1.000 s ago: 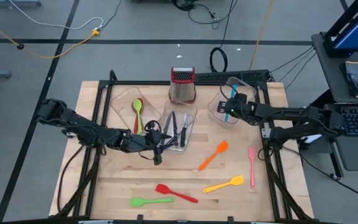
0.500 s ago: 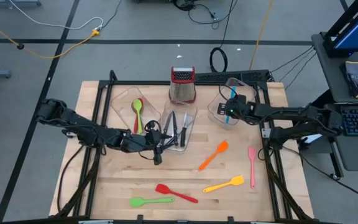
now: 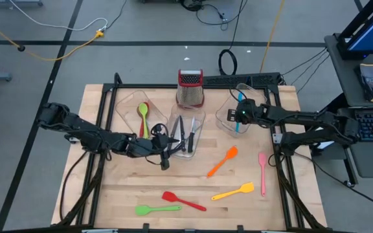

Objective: Pick & Place Kitchen Items
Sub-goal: Put the blue spatula into the right transparent bin

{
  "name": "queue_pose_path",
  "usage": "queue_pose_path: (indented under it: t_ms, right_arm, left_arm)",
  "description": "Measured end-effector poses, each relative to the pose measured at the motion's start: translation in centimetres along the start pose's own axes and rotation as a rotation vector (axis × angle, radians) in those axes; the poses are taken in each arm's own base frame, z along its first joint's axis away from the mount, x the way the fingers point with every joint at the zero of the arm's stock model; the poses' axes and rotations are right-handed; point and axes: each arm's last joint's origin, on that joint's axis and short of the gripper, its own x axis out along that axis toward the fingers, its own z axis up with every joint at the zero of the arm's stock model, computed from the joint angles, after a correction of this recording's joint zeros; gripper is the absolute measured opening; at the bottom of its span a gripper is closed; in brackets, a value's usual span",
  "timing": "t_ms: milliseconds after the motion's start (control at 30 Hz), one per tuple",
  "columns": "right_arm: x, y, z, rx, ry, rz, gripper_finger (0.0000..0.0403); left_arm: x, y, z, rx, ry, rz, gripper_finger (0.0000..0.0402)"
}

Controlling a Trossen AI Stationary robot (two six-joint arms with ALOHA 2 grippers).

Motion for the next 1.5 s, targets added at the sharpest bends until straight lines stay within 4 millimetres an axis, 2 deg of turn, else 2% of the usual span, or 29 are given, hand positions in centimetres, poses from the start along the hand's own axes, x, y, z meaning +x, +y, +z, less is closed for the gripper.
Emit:
queue_pose_path:
  t_ms: [200, 700, 1133, 1500]
  right_arm:
    - [0.0, -0.4, 0.1, -0.009, 0.03, -0.022, 0.0008]
    - [-1.2, -0.3, 0.3, -0.033, 0.043, 0.058, 0.0008]
    - [-1.2, -1.0, -0.1, -0.019, 0.107, -0.008, 0.0008]
    - [0.3, -1.5, -0.1, -0.019, 0.161, -0.087, 0.0008]
  left_arm:
    - [0.1, 0.1, 0.0, -0.003, 0.0, 0.005, 0.0159]
    - [0.3, 0.7, 0.1, -0.008, 0.0, 0.024, 0.0159]
    - [0.3, 0.7, 0.1, -0.009, 0.001, 0.027, 0.0159]
    - [0.3, 0.7, 0.1, -0.015, 0.0, 0.027, 0.0159]
